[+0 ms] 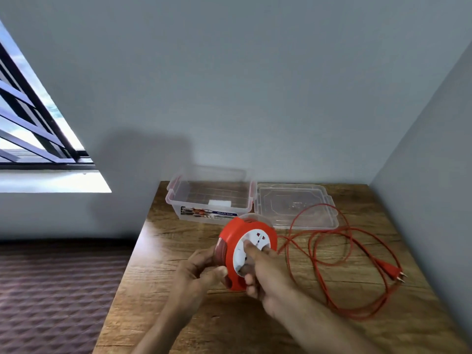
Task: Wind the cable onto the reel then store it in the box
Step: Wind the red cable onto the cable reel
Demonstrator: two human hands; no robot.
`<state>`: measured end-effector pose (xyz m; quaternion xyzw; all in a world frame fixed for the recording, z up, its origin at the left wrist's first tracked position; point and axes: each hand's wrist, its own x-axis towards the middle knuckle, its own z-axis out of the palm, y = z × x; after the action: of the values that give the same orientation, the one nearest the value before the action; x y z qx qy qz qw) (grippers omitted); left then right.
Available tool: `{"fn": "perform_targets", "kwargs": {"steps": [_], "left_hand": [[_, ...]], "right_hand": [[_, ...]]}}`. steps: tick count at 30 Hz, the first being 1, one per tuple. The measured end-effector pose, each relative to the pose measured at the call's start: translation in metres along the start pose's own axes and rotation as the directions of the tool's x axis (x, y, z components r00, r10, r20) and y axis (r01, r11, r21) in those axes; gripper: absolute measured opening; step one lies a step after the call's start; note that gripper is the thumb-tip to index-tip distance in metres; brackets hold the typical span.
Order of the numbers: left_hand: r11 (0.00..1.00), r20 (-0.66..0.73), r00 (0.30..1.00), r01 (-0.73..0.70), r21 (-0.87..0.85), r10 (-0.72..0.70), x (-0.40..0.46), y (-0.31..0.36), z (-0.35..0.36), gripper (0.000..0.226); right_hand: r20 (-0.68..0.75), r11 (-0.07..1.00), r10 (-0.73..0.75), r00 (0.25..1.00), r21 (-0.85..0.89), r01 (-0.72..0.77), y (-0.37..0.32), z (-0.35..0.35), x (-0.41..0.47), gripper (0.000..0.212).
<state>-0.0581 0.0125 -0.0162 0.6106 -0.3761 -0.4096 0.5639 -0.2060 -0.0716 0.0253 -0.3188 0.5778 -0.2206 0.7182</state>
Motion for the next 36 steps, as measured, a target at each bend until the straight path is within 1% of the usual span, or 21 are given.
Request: {"fn": "perform_targets", "kwargs": {"steps": [2, 4, 6, 7, 9, 10, 12, 14, 15, 16, 18, 20, 22, 24, 26, 27, 29, 30, 32, 34, 36], "left_hand": [[0.999, -0.013, 0.999, 0.043, 0.019, -0.043, 0.003, 0.004, 0.003, 0.04], [0.995, -0.017, 0.996, 0.086, 0.052, -0.085, 0.007, 0.01, 0.006, 0.021], [0.991, -0.009, 0.991, 0.136, 0.022, -0.135, 0.01, 0.016, 0.003, 0.01], [0.987, -0.013, 0.987, 0.163, -0.014, -0.163, 0.012, 0.02, 0.001, 0.01], [0.978, -0.041, 0.979, 0.199, -0.056, -0.202, 0.015, 0.029, -0.004, 0.01], [0.978, -0.054, 0.977, 0.203, -0.04, -0.205, 0.019, 0.032, -0.008, 0.01], [0.975, -0.011, 0.976, 0.218, 0.035, -0.217, 0.027, 0.041, -0.013, 0.02], [0.959, 0.076, 0.962, 0.251, 0.131, -0.262, 0.035, 0.049, -0.016, 0.035], [0.948, 0.107, 0.952, 0.266, 0.176, -0.287, 0.039, 0.053, -0.018, 0.039], [0.938, 0.132, 0.943, 0.274, 0.211, -0.306, 0.043, 0.057, -0.018, 0.039], [0.925, 0.177, 0.929, 0.272, 0.265, -0.324, 0.047, 0.064, -0.018, 0.03], [0.918, 0.202, 0.919, 0.275, 0.285, -0.338, 0.05, 0.069, -0.015, 0.025], [0.923, 0.22, 0.919, 0.258, 0.286, -0.326, 0.051, 0.067, -0.014, 0.033], [0.924, 0.226, 0.922, 0.242, 0.298, -0.314, 0.049, 0.063, -0.012, 0.036], [0.929, 0.215, 0.928, 0.24, 0.28, -0.304, 0.044, 0.06, -0.012, 0.027], [0.936, 0.209, 0.934, 0.232, 0.265, -0.29, 0.042, 0.057, -0.012, 0.023], [0.941, 0.171, 0.946, 0.229, 0.251, -0.276, 0.039, 0.053, -0.013, 0.014], [0.943, 0.144, 0.952, 0.23, 0.239, -0.269, 0.037, 0.051, -0.013, 0.009], [0.954, 0.114, 0.961, 0.228, 0.197, -0.253, 0.035, 0.048, -0.012, 0.008], [0.963, 0.108, 0.968, 0.207, 0.172, -0.227, 0.03, 0.046, -0.008, 0.01], [0.973, 0.097, 0.977, 0.171, 0.158, -0.188, 0.024, 0.044, -0.002, 0.011]], "right_hand": [[0.015, 0.996, -0.032, 0.999, -0.089, 0.033, 0.0, 0.002, -0.003, 0.041], [0.08, 0.961, -0.065, 0.995, -0.264, 0.084, -0.001, 0.001, -0.007, 0.037], [0.136, 0.827, -0.155, 0.979, -0.524, 0.203, -0.007, -0.007, -0.01, 0.03], [0.156, 0.693, -0.247, 0.956, -0.661, 0.287, -0.012, -0.013, -0.012, 0.027], [0.221, 0.297, -0.474, 0.852, -0.871, 0.392, -0.021, -0.028, -0.015, 0.027], [0.288, 0.106, -0.548, 0.785, -0.907, 0.407, -0.026, -0.036, -0.016, 0.031], [0.503, -0.146, -0.58, 0.641, -0.838, 0.526, -0.033, -0.048, -0.017, 0.039], [0.77, -0.453, -0.403, 0.495, -0.638, 0.623, -0.037, -0.055, -0.013, 0.056], [0.845, -0.583, -0.285, 0.453, -0.528, 0.618, -0.037, -0.056, -0.009, 0.062], [0.884, -0.646, -0.197, 0.424, -0.443, 0.622, -0.038, -0.055, -0.008, 0.064], [0.906, -0.668, -0.102, 0.411, -0.369, 0.647, -0.037, -0.05, -0.007, 0.063], [0.927, -0.692, -0.085, 0.365, -0.319, 0.648, -0.034, -0.048, -0.006, 0.06], [0.947, -0.74, -0.069, 0.315, -0.26, 0.621, -0.031, -0.047, -0.003, 0.058], [0.95, -0.744, -0.063, 0.305, -0.248, 0.621, -0.029, -0.049, 0.001, 0.054], [0.947, -0.757, -0.094, 0.306, -0.268, 0.597, -0.025, -0.051, 0.009, 0.048], [0.932, -0.738, -0.154, 0.329, -0.33, 0.588, -0.022, -0.051, 0.011, 0.049], [0.826, -0.596, -0.323, 0.462, -0.557, 0.578, -0.012, -0.048, 0.012, 0.058], [0.737, -0.473, -0.399, 0.546, -0.675, 0.566, -0.005, -0.046, 0.011, 0.061], [0.499, -0.104, -0.559, 0.662, -0.835, 0.541, 0.012, -0.04, 0.007, 0.062], [0.244, 0.278, -0.59, 0.769, -0.834, 0.478, 0.021, -0.031, 0.002, 0.063], [0.058, 0.532, -0.535, 0.843, -0.752, 0.389, 0.026, -0.022, 0.002, 0.061]]}}
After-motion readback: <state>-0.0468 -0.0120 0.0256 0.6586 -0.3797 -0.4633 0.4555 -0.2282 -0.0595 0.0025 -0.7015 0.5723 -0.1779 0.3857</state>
